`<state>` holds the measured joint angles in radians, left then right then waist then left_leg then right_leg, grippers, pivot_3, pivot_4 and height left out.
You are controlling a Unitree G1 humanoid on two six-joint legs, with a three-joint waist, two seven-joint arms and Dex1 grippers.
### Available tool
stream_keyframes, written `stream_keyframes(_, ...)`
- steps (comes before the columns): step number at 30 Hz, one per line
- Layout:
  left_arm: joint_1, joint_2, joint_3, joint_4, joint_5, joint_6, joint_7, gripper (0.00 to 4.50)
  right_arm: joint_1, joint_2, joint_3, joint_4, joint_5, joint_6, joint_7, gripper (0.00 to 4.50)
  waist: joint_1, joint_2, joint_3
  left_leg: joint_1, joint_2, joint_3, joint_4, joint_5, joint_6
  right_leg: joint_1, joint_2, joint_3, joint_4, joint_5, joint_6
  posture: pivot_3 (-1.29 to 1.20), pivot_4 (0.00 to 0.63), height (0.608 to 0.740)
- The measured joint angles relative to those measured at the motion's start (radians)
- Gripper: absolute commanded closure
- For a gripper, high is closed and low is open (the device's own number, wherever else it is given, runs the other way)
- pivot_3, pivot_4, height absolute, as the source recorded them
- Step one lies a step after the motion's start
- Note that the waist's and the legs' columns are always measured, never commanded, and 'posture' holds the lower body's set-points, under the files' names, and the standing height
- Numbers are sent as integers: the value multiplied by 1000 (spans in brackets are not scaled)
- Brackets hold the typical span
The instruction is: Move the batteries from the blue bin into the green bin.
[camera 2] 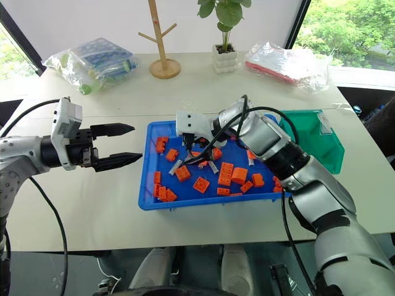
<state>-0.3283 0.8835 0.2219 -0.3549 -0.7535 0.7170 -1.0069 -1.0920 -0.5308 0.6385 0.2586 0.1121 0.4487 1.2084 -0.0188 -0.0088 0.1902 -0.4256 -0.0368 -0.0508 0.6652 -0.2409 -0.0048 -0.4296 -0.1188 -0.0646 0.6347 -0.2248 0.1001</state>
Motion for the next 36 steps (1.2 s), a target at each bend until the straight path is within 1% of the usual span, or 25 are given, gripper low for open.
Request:
stream_keyframes(5, 26, 1, 31, -17, -16, 1, 17, 0, -40, 86, 0, 196, -75, -308, 94, 77, -2, 0, 0, 0, 0, 0, -1, 1, -1, -1, 0, 0, 0, 0, 0, 0, 150, 692)
stream_keyframes(9, 78, 12, 79, -55, -39, 16, 31, 0, -45, 158, -6, 357, -139, -502, 76, 77, -2, 0, 0, 0, 0, 0, -1, 2, -3, -1, 0, 1, 1, 0, 0, 0, 150, 692)
stream_keyframes(13, 136, 33, 122, -94, -68, 37, 29, 0, -44, 191, -29, 432, -168, -635, 63, 77, 0, 0, 0, 0, 1, -1, -1, 2, -4, -1, 0, 1, 1, 0, 0, 0, 150, 692)
stream_keyframes(18, 162, 56, 128, -121, -89, 42, 13, 0, -19, 236, -48, 469, -188, -730, 50, 77, 0, 0, 0, 0, 1, -1, -2, 2, -4, -2, 0, 1, 3, 0, 0, 0, 150, 692)
stream_keyframes(25, 122, 60, 128, -105, -92, 42, 15, 0, -8, 236, -60, 504, -239, -872, 25, 77, 0, 0, 0, 1, 0, -1, -1, 3, -5, -3, 0, 2, 5, 0, -1, 0, 150, 692)
stream_keyframes(31, 98, 60, 125, -89, -93, 42, 27, 0, -4, 207, -81, 506, -248, -893, 57, 77, 1, 0, 0, 2, 0, 0, -1, 3, -5, -2, 0, 3, 7, 0, -1, 0, 150, 692)
stream_keyframes(36, 83, 58, 112, -80, -92, 41, 29, 0, -7, 200, -98, 510, -249, -861, 112, 77, 1, 0, 0, 3, 0, 0, -1, 3, -5, -3, 0, 3, 10, -1, -1, 0, 150, 692)
